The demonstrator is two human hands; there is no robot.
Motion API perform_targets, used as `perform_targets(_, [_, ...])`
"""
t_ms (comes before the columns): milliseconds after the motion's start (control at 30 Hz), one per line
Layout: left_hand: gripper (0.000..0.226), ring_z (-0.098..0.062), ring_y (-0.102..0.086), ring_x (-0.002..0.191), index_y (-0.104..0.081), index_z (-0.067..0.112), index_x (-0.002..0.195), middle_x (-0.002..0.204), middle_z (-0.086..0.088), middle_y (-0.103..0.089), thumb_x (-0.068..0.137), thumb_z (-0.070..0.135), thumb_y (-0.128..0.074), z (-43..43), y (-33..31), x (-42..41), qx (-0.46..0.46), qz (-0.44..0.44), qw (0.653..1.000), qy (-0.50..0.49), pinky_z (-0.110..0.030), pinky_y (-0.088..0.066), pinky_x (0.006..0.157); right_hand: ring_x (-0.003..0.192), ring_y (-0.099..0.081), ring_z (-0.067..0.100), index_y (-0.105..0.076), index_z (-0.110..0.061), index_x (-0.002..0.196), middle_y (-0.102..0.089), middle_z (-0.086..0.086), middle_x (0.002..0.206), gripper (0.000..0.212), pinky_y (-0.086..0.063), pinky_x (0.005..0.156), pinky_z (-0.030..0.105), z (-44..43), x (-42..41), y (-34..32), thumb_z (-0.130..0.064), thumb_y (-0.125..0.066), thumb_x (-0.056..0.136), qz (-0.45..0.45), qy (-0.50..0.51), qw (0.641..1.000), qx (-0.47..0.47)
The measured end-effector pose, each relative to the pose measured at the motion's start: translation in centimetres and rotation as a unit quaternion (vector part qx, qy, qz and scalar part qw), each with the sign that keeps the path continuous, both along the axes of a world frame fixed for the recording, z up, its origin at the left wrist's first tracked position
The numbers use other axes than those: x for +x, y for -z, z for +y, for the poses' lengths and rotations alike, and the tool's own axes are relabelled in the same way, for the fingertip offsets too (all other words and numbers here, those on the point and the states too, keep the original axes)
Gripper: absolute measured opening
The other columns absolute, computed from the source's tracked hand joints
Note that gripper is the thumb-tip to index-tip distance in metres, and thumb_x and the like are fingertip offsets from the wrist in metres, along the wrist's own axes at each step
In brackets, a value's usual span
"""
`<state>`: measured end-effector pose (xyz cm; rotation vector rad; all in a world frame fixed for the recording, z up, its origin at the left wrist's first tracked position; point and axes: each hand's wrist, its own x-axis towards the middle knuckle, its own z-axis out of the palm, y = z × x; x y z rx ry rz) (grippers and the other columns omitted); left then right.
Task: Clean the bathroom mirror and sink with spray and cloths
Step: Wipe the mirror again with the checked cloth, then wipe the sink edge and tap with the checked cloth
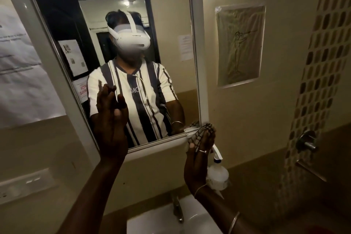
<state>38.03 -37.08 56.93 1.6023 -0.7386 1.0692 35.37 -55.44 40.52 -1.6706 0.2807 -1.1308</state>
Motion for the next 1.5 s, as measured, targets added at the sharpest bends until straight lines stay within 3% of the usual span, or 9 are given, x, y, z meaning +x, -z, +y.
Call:
perform_targets(200, [0.046,-0.025,-0.032,0.151,-0.041,0.008,0.153,0.162,0.002,-0.036,0.107,0.015,-0.039,0.9,1.3,-0.4,-0.006,0.013,1.000,-0.007,-0.060,-0.037,0.116,0.147,0.001,-0.020,0.006,-0.037,0.157,0.012,-0.019,0.166,0.070,-0.015,0.116,0.002,8.1,-1.5,-1.3,-0.023,-0.041,0.107,-0.026,-0.106,0.988,0.106])
perform_targets(400, [0.045,-0.026,-0.034,0.151,-0.043,0.003,0.150,0.160,-0.009,-0.040,0.106,0.010,-0.042,3.0,3.9,-1.7,-0.014,0.049,0.999,-0.002,-0.060,-0.036,0.116,0.157,0.020,0.023,0.009,-0.060,0.153,0.033,-0.017,0.164,0.080,-0.031,0.124,0.050,14.6,-1.1,1.8,-0.023,-0.044,0.108,0.003,-0.153,0.988,-0.032])
perform_targets(500, [0.043,-0.024,-0.038,0.149,-0.048,0.002,0.147,0.156,-0.010,-0.046,0.105,0.009,-0.042,4.6,6.5,-3.2,-0.049,0.082,0.995,-0.022,-0.052,-0.037,0.119,0.157,0.011,0.037,0.008,-0.044,0.160,0.023,-0.007,0.169,0.080,-0.018,0.127,0.046,15.7,-1.2,3.2,-0.018,-0.046,0.108,0.012,-0.141,0.979,-0.146])
perform_targets(733, [0.028,-0.013,-0.067,0.110,-0.069,0.020,0.115,0.110,0.009,-0.071,0.102,0.003,-0.051,6.0,16.7,-6.1,-0.209,0.285,0.928,-0.114,-0.021,-0.053,0.085,0.159,-0.002,0.034,-0.025,-0.024,0.162,-0.007,0.000,0.173,0.078,-0.034,0.115,0.065,15.8,0.9,7.6,-0.003,-0.058,0.095,0.022,-0.201,0.877,-0.436])
perform_targets(967, [0.023,-0.023,-0.059,0.083,-0.054,0.001,0.124,0.106,-0.014,-0.059,0.103,-0.001,-0.044,6.9,23.9,-1.6,-0.274,0.612,0.741,-0.034,-0.032,-0.046,0.070,0.129,-0.061,0.020,-0.067,-0.014,0.133,-0.060,0.005,0.145,0.055,-0.055,0.101,0.038,16.2,3.3,9.8,-0.026,-0.045,0.084,0.200,-0.295,0.894,-0.271])
perform_targets(1100, [0.028,-0.029,-0.057,0.086,-0.056,-0.013,0.127,0.095,-0.017,-0.061,0.101,-0.004,-0.049,7.3,30.3,-1.9,-0.224,0.672,0.706,-0.022,-0.032,-0.046,0.069,0.140,-0.051,0.020,-0.060,-0.013,0.141,-0.056,0.005,0.148,0.050,-0.027,0.120,0.021,14.8,2.5,12.1,-0.017,-0.040,0.096,0.309,-0.322,0.869,-0.216])
perform_targets(1233, [0.036,-0.023,-0.059,0.098,-0.057,0.000,0.133,0.117,-0.015,-0.066,0.097,-0.003,-0.058,9.0,33.7,-3.9,-0.115,0.673,0.728,-0.063,-0.030,-0.045,0.075,0.111,-0.065,0.023,-0.062,-0.008,0.135,-0.066,0.006,0.127,0.049,-0.049,0.104,0.038,10.5,0.2,17.4,0.012,-0.043,0.095,0.373,-0.293,0.871,-0.131])
perform_targets(1367, [0.041,-0.026,-0.061,0.114,-0.061,0.007,0.134,0.129,-0.010,-0.065,0.095,-0.002,-0.057,10.6,36.8,-6.6,-0.039,0.685,0.719,-0.111,-0.026,-0.042,0.084,0.111,-0.065,0.035,-0.062,-0.004,0.131,-0.064,0.009,0.112,0.034,-0.053,0.098,0.038,8.5,-3.7,23.5,-0.001,-0.050,0.099,0.529,-0.331,0.767,-0.151])
perform_targets(1500, [0.043,-0.023,-0.061,0.114,-0.061,0.008,0.134,0.134,-0.011,-0.064,0.093,-0.004,-0.056,11.0,40.1,-8.7,-0.025,0.709,0.698,-0.098,-0.025,-0.045,0.087,0.138,-0.049,0.033,-0.054,-0.013,0.140,-0.056,0.013,0.142,0.041,-0.028,0.121,0.047,9.4,-7.4,29.2,-0.021,-0.043,0.101,0.602,-0.309,0.676,-0.292])
